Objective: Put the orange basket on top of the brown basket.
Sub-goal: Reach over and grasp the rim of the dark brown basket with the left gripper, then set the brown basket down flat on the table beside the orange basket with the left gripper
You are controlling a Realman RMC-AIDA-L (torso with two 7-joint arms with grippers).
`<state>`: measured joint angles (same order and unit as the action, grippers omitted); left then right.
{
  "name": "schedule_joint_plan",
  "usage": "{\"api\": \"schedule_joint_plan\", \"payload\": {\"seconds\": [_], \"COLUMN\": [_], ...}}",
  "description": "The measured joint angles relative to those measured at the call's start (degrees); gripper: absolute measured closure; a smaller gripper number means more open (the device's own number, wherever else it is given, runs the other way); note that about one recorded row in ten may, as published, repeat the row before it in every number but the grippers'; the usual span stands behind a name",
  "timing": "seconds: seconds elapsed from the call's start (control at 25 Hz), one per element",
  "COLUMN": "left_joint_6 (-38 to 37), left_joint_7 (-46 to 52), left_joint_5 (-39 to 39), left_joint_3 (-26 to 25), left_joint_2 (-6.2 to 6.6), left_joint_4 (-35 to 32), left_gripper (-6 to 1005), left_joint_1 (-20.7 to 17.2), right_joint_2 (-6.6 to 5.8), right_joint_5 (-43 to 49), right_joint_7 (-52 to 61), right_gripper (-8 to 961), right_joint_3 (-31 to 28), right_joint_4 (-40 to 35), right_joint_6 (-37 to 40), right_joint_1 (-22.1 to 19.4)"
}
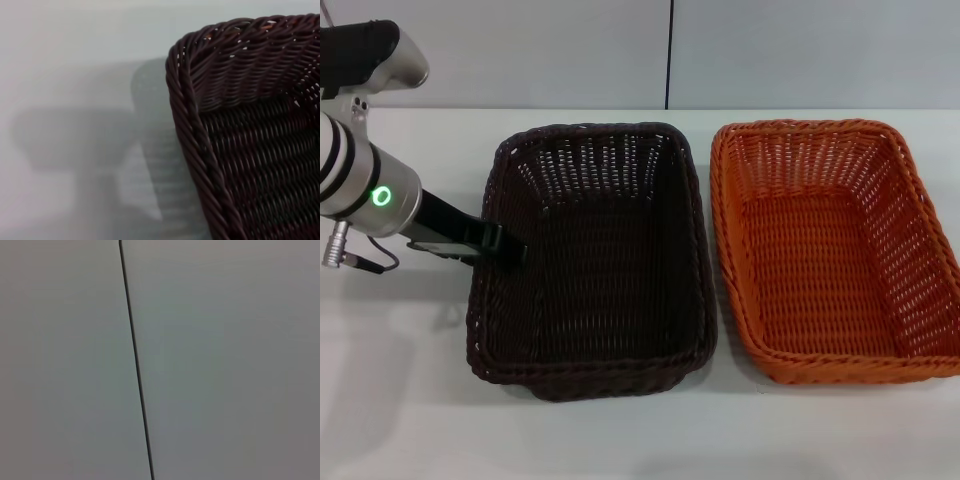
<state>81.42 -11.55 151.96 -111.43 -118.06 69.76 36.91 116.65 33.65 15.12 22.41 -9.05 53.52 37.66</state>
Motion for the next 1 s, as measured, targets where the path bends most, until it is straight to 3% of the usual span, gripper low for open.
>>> {"api": "schedule_joint_plan", "payload": {"seconds": [0.08, 0.32, 0.52, 0.88, 1.0], "left_joint_6": [-0.37, -0.56, 0.04, 3.54, 6.15], "left_joint_7": [-0.18, -0.47, -0.63, -4.34, -5.93], "left_joint_5": [-0.15, -0.26, -0.25, -0.04, -0.08], "left_joint_3": [-0.39, -0.46, -1.46, -6.41, -8.7], "left_joint_2": [0.08, 0.28, 0.51, 0.6, 1.4], "left_joint_4": [0.0, 0.0, 0.56, 4.0, 6.35], "left_gripper": [305, 479, 690, 760, 764], "left_joint_1": [-0.11, 0.02, 0.03, 0.03, 0.26], "right_joint_2": [-0.05, -0.15, -0.26, -0.4, -0.4], "right_joint_5": [0.0, -0.25, -2.86, -3.27, -3.29], "right_joint_7": [0.0, 0.06, 0.13, 0.74, 1.12], "right_gripper": [362, 362, 363, 363, 364], "right_joint_3": [0.0, -0.02, -0.08, -0.17, -0.18], "right_joint_4": [0.0, -0.28, -0.41, -0.96, -0.97], "right_joint_6": [0.0, 0.0, 0.21, 0.5, 0.53], "right_joint_1": [-0.01, -0.05, -0.4, -1.01, -1.12]}}
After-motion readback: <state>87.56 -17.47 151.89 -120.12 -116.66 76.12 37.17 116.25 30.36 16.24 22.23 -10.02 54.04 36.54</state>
